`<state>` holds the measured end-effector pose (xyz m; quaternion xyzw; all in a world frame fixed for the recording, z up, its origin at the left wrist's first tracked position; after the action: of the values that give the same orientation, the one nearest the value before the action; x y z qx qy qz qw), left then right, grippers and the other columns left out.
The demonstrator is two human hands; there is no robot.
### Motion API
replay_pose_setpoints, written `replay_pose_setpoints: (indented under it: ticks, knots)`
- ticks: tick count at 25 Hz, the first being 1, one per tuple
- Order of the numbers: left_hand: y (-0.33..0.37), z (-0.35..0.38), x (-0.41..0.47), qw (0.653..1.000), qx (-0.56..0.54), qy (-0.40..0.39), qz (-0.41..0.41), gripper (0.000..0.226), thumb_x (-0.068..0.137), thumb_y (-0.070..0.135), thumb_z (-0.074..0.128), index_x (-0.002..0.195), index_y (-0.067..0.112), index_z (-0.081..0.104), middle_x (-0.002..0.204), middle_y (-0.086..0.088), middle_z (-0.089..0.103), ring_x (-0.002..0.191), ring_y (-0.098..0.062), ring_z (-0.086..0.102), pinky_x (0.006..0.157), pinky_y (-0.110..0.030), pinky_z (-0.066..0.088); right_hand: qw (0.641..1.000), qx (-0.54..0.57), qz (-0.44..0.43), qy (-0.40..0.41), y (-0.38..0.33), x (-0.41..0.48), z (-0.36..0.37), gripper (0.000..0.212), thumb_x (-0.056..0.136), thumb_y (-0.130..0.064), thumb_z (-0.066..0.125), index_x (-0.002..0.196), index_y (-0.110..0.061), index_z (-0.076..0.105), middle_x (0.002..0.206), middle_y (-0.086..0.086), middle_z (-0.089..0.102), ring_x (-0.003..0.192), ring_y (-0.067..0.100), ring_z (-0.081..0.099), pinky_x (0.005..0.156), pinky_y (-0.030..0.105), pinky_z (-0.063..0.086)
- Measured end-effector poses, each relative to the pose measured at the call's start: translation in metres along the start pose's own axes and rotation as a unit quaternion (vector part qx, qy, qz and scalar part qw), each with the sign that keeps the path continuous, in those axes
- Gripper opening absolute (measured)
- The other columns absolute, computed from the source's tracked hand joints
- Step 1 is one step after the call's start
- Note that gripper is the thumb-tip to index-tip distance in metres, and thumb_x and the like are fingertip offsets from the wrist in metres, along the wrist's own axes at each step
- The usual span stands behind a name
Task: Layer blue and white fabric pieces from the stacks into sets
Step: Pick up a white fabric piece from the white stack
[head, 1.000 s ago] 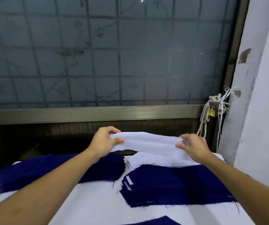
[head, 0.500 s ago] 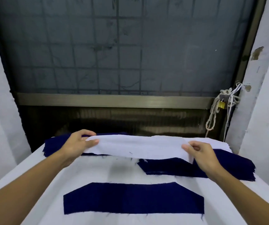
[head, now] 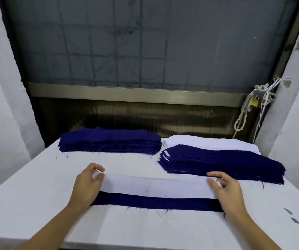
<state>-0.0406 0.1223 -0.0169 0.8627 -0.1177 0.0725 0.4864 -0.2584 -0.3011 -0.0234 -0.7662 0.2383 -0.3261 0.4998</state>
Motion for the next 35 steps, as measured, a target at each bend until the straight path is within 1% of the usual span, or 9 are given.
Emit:
replay_pose_setpoints:
  ticks: [2, 5, 9, 14, 19, 24, 27, 32, 35]
  knots:
    - [-0.007, 0.004, -0.006, 0.999, 0.032, -0.009, 0.001, 0.022, 0.096, 0.009, 0.056, 0.091, 0.029, 0.064, 0.088, 0.011, 0.070, 0.082, -0.008, 0.063, 0.069, -0.027, 0.049, 1.000, -0.028, 0.006, 0.006, 0.007, 0.001, -0.001, 0.029, 0.090, -0.005, 0.066, 0.088, -0.033, 0.072, 0.054, -0.007, 0.031, 0.051, 0.013, 0.029, 0.056, 0.028, 0.029]
    - [-0.014, 0.004, -0.007, 1.000, 0.018, -0.002, -0.020, 0.023, 0.091, 0.006, 0.059, 0.087, 0.027, 0.067, 0.078, 0.010, 0.069, 0.076, -0.011, 0.063, 0.064, -0.027, 0.047, 0.995, -0.099, -0.008, -0.001, 0.005, 0.000, 0.002, 0.031, 0.089, -0.004, 0.066, 0.084, -0.034, 0.070, 0.056, -0.008, 0.039, 0.052, 0.012, 0.038, 0.053, 0.025, 0.034]
    - [-0.011, 0.007, -0.008, 0.999, 0.024, -0.013, -0.023, 0.020, 0.084, 0.005, 0.064, 0.080, 0.024, 0.069, 0.074, 0.014, 0.067, 0.070, -0.015, 0.062, 0.061, -0.030, 0.046, 0.988, -0.152, -0.014, 0.003, 0.004, -0.002, 0.002, 0.031, 0.089, -0.004, 0.065, 0.081, -0.034, 0.068, 0.068, -0.004, 0.058, 0.069, 0.013, 0.059, 0.061, 0.029, 0.046]
    - [-0.008, 0.007, -0.008, 0.999, 0.040, -0.012, -0.015, 0.018, 0.085, 0.005, 0.063, 0.081, 0.023, 0.067, 0.068, 0.004, 0.063, 0.067, -0.016, 0.058, 0.058, -0.031, 0.043, 0.979, -0.196, -0.055, -0.013, -0.004, -0.005, 0.009, 0.030, 0.093, 0.002, 0.061, 0.087, -0.027, 0.070, 0.092, -0.010, 0.063, 0.088, 0.010, 0.063, 0.076, 0.034, 0.053]
    - [-0.006, 0.012, -0.008, 0.996, 0.082, -0.025, 0.000, 0.021, 0.088, 0.005, 0.058, 0.085, 0.026, 0.061, 0.075, 0.010, 0.062, 0.071, -0.007, 0.057, 0.059, -0.029, 0.042, 0.978, -0.205, -0.049, -0.007, -0.001, -0.004, 0.007, 0.027, 0.092, 0.002, 0.063, 0.089, -0.024, 0.070, 0.091, -0.008, 0.060, 0.086, 0.011, 0.060, 0.068, 0.026, 0.046]
    - [-0.006, 0.012, -0.006, 0.996, 0.089, -0.015, 0.017, 0.022, 0.085, 0.004, 0.064, 0.081, 0.026, 0.062, 0.083, 0.011, 0.067, 0.083, -0.006, 0.061, 0.065, -0.029, 0.045, 0.974, -0.220, -0.056, -0.009, -0.003, -0.002, 0.009, 0.029, 0.089, 0.007, 0.064, 0.088, -0.021, 0.071, 0.090, -0.007, 0.056, 0.088, 0.012, 0.057, 0.073, 0.023, 0.046]
    - [-0.008, 0.012, -0.005, 0.995, 0.096, -0.005, 0.024, 0.026, 0.084, 0.001, 0.065, 0.079, 0.026, 0.064, 0.084, 0.008, 0.065, 0.084, -0.008, 0.060, 0.068, -0.026, 0.045, 0.964, -0.258, -0.064, -0.007, -0.006, -0.002, 0.011, 0.032, 0.087, 0.009, 0.062, 0.082, -0.021, 0.071, 0.084, -0.010, 0.055, 0.086, 0.014, 0.053, 0.069, 0.017, 0.039]
    - [-0.004, 0.012, -0.004, 0.992, 0.114, 0.002, 0.046, 0.028, 0.084, -0.004, 0.064, 0.076, 0.024, 0.065, 0.083, 0.005, 0.060, 0.078, -0.009, 0.058, 0.068, -0.020, 0.044, 0.958, -0.281, -0.047, 0.023, -0.002, -0.003, 0.004, 0.034, 0.086, 0.008, 0.061, 0.075, -0.024, 0.069, 0.081, -0.012, 0.053, 0.085, 0.016, 0.051, 0.062, 0.018, 0.035]
    - [-0.001, 0.015, -0.005, 0.989, 0.142, -0.007, 0.050, 0.033, 0.084, -0.006, 0.059, 0.076, 0.026, 0.062, 0.085, 0.005, 0.058, 0.077, -0.011, 0.058, 0.065, -0.021, 0.044, 0.953, -0.300, -0.041, 0.014, -0.002, 0.000, 0.005, 0.033, 0.086, 0.007, 0.060, 0.076, -0.023, 0.070, 0.081, -0.011, 0.051, 0.085, 0.016, 0.050, 0.063, 0.023, 0.039]
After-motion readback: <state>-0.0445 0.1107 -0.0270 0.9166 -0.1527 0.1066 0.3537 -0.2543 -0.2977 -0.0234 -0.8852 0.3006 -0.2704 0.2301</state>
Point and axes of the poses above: each hand's wrist, its own x-axis towards the middle knuckle, its own z-axis out of the palm, y = z × x, the point moved 9 cm from there along x, towards the middle knuckle
